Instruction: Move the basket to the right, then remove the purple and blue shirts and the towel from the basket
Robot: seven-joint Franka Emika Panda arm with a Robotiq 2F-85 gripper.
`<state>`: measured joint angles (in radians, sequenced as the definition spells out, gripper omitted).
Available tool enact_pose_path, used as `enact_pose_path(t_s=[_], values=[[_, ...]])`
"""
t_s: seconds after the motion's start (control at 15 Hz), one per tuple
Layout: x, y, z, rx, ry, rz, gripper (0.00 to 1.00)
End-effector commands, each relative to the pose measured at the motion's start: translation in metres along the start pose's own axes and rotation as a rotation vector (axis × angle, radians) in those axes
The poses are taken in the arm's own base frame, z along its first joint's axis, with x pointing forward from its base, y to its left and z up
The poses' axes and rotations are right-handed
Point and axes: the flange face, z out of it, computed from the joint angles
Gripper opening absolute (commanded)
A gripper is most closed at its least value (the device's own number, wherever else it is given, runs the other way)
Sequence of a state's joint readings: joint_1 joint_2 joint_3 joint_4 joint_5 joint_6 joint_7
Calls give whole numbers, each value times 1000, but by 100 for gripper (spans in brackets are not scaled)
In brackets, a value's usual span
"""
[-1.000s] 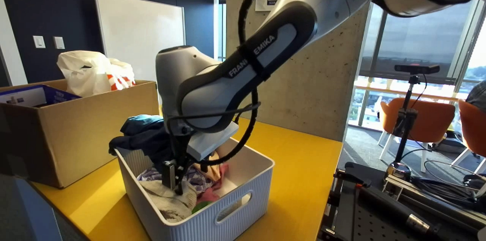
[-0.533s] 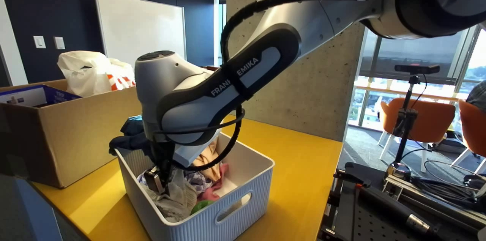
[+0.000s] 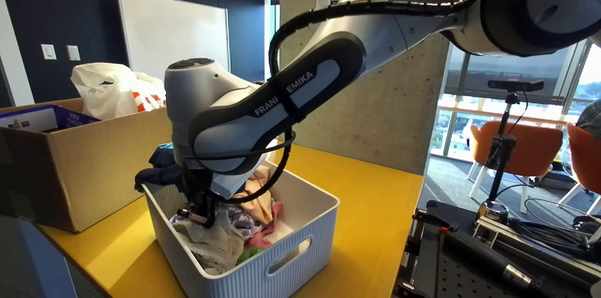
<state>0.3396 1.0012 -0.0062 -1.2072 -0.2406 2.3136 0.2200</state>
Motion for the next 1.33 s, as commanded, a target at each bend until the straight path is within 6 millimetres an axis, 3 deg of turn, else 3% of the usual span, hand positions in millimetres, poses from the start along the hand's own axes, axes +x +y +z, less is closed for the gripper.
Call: enact_pose_path(t_s=[0.0, 0.47, 0.73, 1.0, 1.13, 1.27], values=[[4, 9, -24, 38, 31, -31, 0], [-22, 43, -141, 12, 174, 35, 0], [-57, 74, -202, -18, 212, 115, 0], [-101, 118, -259, -49, 219, 221, 0], [-109, 134, -265, -31, 199, 237, 0], [-112, 145, -251, 4, 152, 239, 0]])
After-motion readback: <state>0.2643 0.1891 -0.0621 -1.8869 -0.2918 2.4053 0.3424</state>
